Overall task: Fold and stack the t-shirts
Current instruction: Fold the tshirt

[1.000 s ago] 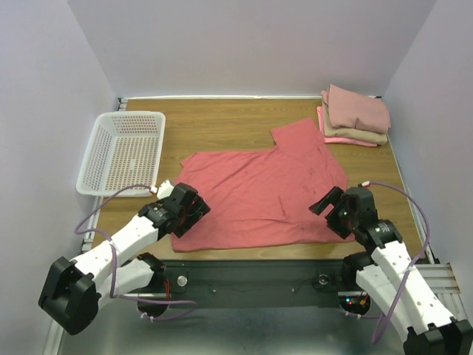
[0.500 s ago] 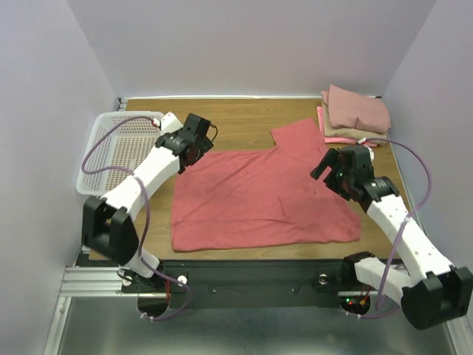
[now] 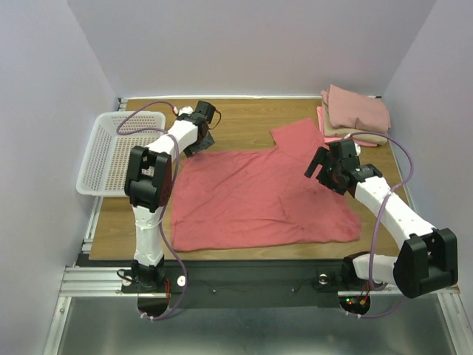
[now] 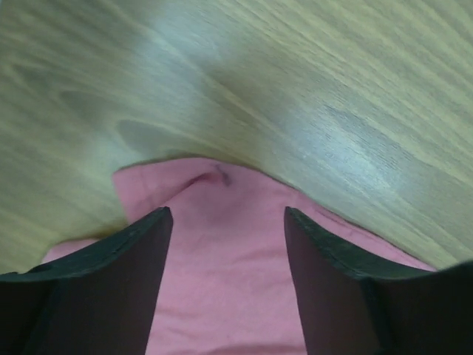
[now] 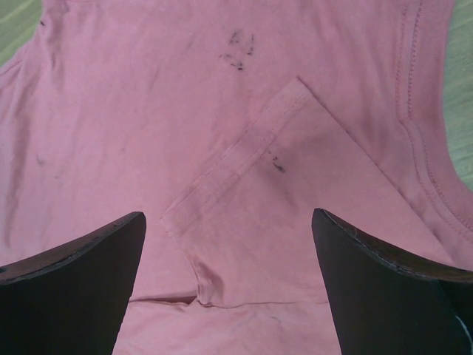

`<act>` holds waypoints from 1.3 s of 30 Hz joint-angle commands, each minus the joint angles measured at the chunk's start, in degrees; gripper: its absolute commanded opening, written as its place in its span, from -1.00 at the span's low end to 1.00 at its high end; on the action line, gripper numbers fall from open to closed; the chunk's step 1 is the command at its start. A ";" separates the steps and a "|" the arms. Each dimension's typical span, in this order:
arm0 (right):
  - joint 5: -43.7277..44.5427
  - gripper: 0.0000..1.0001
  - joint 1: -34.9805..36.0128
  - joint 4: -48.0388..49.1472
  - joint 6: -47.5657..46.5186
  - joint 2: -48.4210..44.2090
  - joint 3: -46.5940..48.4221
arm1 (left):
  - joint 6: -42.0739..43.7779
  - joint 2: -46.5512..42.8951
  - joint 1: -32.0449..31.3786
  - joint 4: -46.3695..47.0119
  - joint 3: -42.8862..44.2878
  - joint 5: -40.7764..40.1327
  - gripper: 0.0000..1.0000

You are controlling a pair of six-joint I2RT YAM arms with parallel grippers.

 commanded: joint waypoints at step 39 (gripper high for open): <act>10.54 0.99 -0.20 7.36 -16.69 45.78 49.91 | 6.30 7.29 -0.07 2.70 2.45 2.75 -1.00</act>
